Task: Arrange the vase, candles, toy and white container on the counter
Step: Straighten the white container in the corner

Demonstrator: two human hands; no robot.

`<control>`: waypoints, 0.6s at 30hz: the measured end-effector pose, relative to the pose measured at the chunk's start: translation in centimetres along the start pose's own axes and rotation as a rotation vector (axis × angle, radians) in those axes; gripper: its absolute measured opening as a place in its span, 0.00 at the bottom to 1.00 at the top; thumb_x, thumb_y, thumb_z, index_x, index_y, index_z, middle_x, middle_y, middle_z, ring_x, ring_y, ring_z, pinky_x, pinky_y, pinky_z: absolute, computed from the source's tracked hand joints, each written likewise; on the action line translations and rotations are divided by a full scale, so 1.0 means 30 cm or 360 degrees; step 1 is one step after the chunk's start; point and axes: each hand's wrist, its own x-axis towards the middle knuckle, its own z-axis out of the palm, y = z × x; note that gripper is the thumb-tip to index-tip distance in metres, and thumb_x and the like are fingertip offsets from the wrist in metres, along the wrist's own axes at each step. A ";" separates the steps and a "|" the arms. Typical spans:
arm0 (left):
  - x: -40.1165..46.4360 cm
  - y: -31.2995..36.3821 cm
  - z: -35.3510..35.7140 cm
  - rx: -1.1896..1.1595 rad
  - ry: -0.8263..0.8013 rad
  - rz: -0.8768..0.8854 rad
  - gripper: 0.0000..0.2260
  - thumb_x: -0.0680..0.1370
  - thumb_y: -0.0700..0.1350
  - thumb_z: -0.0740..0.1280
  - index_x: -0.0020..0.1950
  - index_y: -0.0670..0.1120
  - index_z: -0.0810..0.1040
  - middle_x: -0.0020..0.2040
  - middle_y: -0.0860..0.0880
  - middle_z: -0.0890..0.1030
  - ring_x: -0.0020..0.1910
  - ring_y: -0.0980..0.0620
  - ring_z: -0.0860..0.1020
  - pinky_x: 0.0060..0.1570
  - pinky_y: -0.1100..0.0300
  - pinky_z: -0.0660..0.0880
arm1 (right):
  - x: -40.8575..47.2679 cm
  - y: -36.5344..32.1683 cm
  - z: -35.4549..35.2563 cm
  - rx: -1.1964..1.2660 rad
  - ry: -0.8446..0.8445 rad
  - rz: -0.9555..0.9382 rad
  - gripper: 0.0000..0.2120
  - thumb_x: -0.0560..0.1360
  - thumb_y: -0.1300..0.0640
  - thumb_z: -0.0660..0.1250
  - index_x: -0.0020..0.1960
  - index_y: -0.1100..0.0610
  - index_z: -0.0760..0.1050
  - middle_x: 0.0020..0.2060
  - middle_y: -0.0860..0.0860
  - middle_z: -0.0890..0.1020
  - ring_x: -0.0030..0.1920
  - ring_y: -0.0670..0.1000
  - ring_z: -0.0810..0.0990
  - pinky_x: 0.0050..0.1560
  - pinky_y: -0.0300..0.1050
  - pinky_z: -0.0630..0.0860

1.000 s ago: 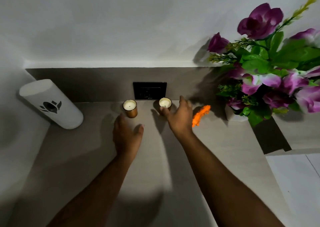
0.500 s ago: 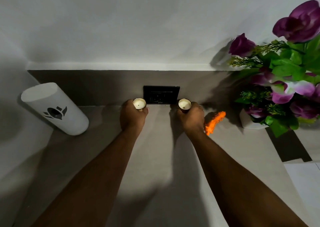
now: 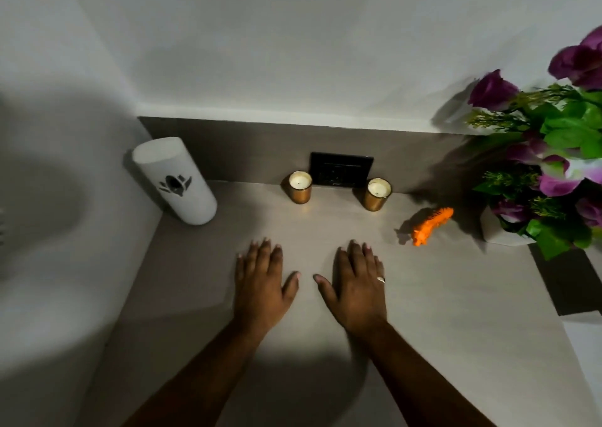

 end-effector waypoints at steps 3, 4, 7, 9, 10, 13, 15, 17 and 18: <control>-0.026 -0.046 -0.015 -0.0077 0.0023 -0.0156 0.34 0.76 0.63 0.59 0.75 0.44 0.64 0.76 0.40 0.64 0.76 0.39 0.60 0.73 0.40 0.56 | 0.005 -0.005 0.008 -0.0083 -0.0129 -0.0048 0.42 0.74 0.28 0.41 0.78 0.55 0.53 0.79 0.58 0.53 0.78 0.61 0.46 0.76 0.60 0.42; -0.008 -0.068 -0.030 -0.0154 0.0052 -0.0291 0.36 0.75 0.64 0.62 0.76 0.43 0.61 0.77 0.40 0.63 0.76 0.39 0.60 0.73 0.41 0.57 | 0.012 -0.008 0.006 -0.0085 -0.0151 -0.0057 0.43 0.73 0.27 0.40 0.78 0.54 0.51 0.79 0.58 0.51 0.79 0.60 0.44 0.76 0.60 0.41; 0.101 -0.147 -0.097 -0.0677 0.0331 -0.0830 0.44 0.72 0.57 0.72 0.78 0.40 0.53 0.77 0.37 0.61 0.75 0.38 0.63 0.73 0.44 0.62 | 0.032 -0.019 -0.001 -0.0090 -0.0155 -0.0058 0.45 0.72 0.25 0.37 0.79 0.54 0.49 0.79 0.57 0.49 0.79 0.60 0.43 0.77 0.61 0.41; 0.194 -0.201 -0.144 -0.1175 0.0576 -0.1082 0.45 0.69 0.46 0.77 0.78 0.40 0.53 0.75 0.37 0.65 0.71 0.38 0.69 0.71 0.46 0.67 | 0.033 -0.024 0.003 -0.0108 -0.0141 -0.0058 0.45 0.72 0.25 0.37 0.79 0.53 0.48 0.79 0.57 0.49 0.79 0.60 0.42 0.76 0.61 0.40; 0.237 -0.231 -0.160 -0.1318 0.0662 -0.1170 0.45 0.68 0.43 0.78 0.77 0.41 0.55 0.74 0.38 0.66 0.69 0.39 0.71 0.70 0.49 0.67 | 0.034 -0.027 0.006 -0.0115 -0.0140 -0.0058 0.46 0.71 0.24 0.37 0.79 0.53 0.48 0.79 0.57 0.48 0.78 0.59 0.42 0.76 0.60 0.39; 0.323 -0.295 -0.183 -0.1243 0.0760 -0.1374 0.41 0.66 0.45 0.79 0.74 0.42 0.62 0.71 0.39 0.71 0.68 0.39 0.72 0.67 0.47 0.70 | 0.033 -0.028 0.010 -0.0112 -0.0132 -0.0050 0.45 0.71 0.24 0.37 0.79 0.52 0.47 0.79 0.56 0.47 0.78 0.58 0.41 0.76 0.60 0.38; 0.357 -0.312 -0.187 -0.1235 0.0851 -0.1415 0.39 0.65 0.46 0.80 0.72 0.41 0.65 0.69 0.38 0.73 0.66 0.38 0.74 0.65 0.44 0.72 | 0.036 -0.029 0.010 -0.0118 -0.0133 -0.0053 0.45 0.71 0.24 0.37 0.79 0.52 0.46 0.79 0.56 0.46 0.78 0.58 0.39 0.76 0.60 0.37; 0.389 -0.332 -0.183 -0.1183 0.0911 -0.1372 0.40 0.65 0.46 0.80 0.72 0.40 0.66 0.69 0.38 0.73 0.68 0.39 0.73 0.66 0.45 0.71 | 0.036 -0.025 0.011 -0.0123 -0.0148 -0.0049 0.45 0.72 0.24 0.37 0.79 0.52 0.45 0.79 0.55 0.45 0.78 0.58 0.38 0.76 0.60 0.37; 0.405 -0.345 -0.184 -0.1156 0.0911 -0.1370 0.41 0.65 0.47 0.80 0.72 0.40 0.65 0.70 0.39 0.72 0.69 0.40 0.72 0.67 0.45 0.71 | 0.037 -0.026 0.009 -0.0115 -0.0156 -0.0044 0.45 0.72 0.24 0.38 0.79 0.52 0.45 0.79 0.55 0.45 0.78 0.57 0.38 0.76 0.60 0.37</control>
